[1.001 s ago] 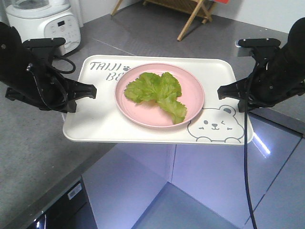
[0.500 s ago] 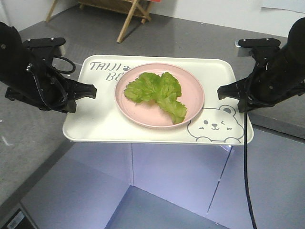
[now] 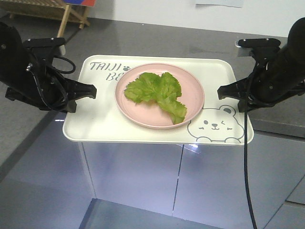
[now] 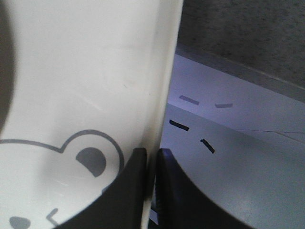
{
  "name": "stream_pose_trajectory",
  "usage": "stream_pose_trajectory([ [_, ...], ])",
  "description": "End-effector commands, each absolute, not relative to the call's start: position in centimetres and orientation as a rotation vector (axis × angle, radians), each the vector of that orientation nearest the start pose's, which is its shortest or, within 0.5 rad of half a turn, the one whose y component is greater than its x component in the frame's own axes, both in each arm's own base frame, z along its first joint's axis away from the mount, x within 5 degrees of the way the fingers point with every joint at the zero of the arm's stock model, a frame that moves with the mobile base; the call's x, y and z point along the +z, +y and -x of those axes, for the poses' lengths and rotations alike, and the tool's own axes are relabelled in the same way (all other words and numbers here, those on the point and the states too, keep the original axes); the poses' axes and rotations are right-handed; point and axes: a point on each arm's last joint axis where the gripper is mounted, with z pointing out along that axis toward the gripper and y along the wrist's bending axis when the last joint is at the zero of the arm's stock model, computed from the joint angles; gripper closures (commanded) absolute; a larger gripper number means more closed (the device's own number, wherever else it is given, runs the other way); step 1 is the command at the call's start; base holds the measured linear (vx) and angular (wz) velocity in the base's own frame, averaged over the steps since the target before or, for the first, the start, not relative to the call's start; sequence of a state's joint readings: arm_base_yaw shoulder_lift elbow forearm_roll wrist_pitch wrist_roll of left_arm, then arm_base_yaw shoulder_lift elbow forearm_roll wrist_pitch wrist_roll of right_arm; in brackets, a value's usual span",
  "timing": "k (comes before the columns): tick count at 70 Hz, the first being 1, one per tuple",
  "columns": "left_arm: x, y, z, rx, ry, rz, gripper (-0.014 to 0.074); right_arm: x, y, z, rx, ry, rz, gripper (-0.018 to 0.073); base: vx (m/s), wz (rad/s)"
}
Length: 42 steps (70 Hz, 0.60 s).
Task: Transfer vegetables to tray and serve
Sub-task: 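Keep gripping the tray edges with both grippers as the base drives to the counter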
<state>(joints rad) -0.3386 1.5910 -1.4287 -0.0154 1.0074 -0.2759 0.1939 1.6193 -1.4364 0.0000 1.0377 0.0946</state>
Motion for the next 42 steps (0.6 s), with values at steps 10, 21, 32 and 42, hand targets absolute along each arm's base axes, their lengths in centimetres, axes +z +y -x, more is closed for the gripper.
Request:
stream_pose_trajectory([
  [10, 35.49, -11.86, -31.37, -0.294, 2.536, -0.105, 0.0603, 34.60, 6.76, -33.18, 0.113, 2.576, 0.161, 0.0564, 0.09, -0.43],
  [21, 35.49, -11.86, -31.37, -0.294, 2.536, -0.105, 0.0603, 34.60, 6.76, -33.18, 0.113, 2.576, 0.161, 0.0564, 0.11, -0.41],
  [32, 35.49, -11.85, -31.38, -0.293, 2.535, -0.106, 0.0603, 34.60, 6.76, -33.18, 0.113, 2.576, 0.161, 0.0564, 0.11, -0.40],
  [42, 35.49, -11.85, -31.38, -0.293, 2.535, -0.106, 0.0603, 34.60, 6.76, -33.18, 0.113, 2.576, 0.161, 0.0564, 0.10, -0.37],
])
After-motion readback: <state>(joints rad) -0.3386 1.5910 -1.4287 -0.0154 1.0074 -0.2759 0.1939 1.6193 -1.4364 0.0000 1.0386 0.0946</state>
